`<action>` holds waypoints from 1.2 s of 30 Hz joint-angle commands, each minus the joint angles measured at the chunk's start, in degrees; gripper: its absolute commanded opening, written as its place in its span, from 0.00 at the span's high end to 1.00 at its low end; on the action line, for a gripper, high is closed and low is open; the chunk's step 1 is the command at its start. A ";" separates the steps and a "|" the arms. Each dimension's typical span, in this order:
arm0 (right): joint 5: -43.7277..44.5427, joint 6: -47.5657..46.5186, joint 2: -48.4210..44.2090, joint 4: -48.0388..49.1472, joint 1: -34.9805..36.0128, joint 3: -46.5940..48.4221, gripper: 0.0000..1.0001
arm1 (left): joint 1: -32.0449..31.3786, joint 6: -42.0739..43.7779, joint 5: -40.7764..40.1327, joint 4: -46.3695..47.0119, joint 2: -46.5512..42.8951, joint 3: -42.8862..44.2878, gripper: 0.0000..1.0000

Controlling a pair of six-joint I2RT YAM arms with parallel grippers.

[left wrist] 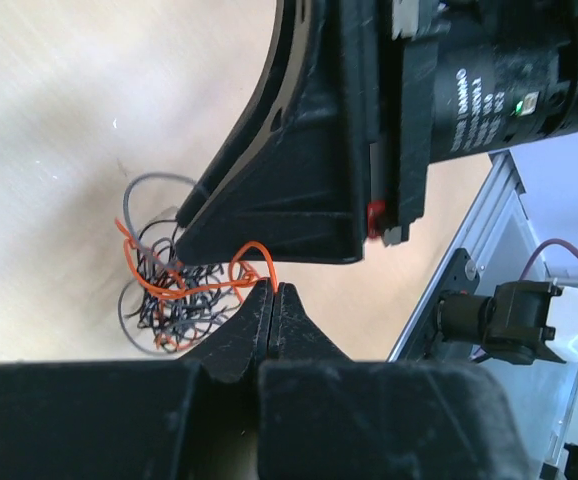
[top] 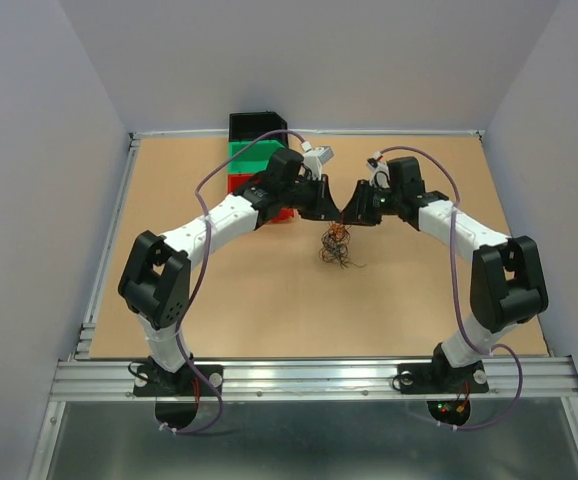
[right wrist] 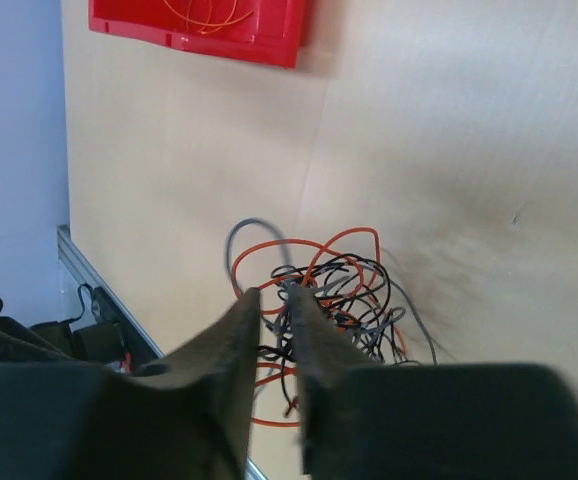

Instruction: Untangle the cables

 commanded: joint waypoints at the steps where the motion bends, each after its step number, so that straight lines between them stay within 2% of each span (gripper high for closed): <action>1: -0.84 0.97 0.40 2.56 0.56 0.38 0.83 | -0.41 -0.80 0.71 1.68 -1.54 4.84 1.00; 2: -0.14 1.23 0.31 2.47 0.56 0.11 0.98 | -0.41 -0.97 0.62 1.34 -1.54 5.28 1.00; 3: 1.95 1.49 0.05 2.21 0.47 -0.15 1.00 | -0.32 -0.97 0.18 0.90 -1.63 5.72 1.00; 7: 5.92 2.72 0.48 -0.16 -1.55 -1.73 0.99 | 0.55 -0.09 -2.63 -3.49 -2.68 9.15 1.00; 9: 7.77 3.25 1.19 -2.88 -4.70 -2.70 1.00 | 1.87 -0.62 -5.17 -6.39 -4.00 9.77 1.00; 12: 10.05 5.36 1.19 -4.64 -11.01 -5.85 0.99 | 6.87 -1.76 -8.77 -8.95 -7.51 9.25 1.00; 15: 13.13 5.81 0.23 -6.31 -15.17 -7.62 1.00 | 13.98 -3.52 -10.10 -7.29 -13.13 5.39 1.00; 20: 20.33 4.84 -1.01 -10.26 -15.53 -7.01 1.00 | 19.09 -0.37 -13.45 -9.47 -19.11 5.64 1.00; 24: 20.52 3.61 -1.97 -11.24 -15.53 -5.78 1.00 | 20.51 1.57 -11.43 -10.44 -20.09 5.82 1.00; 28: 24.21 3.87 -3.11 -12.38 -15.53 -5.43 1.00 | 22.08 1.14 -15.11 -11.76 -21.31 5.91 1.00; 30: 23.34 3.52 -3.82 -12.38 -15.53 -5.51 0.99 | 24.19 1.13 -12.58 -10.80 -21.76 5.64 1.00; 32: 23.94 4.39 -4.78 -12.47 -15.53 -5.86 0.99 | 24.99 2.18 -12.65 -12.97 -20.36 8.52 1.00; 36: 32.45 5.54 -6.10 -15.36 -15.53 -5.60 0.99 | 30.34 2.28 -20.27 -17.56 -19.82 14.42 1.00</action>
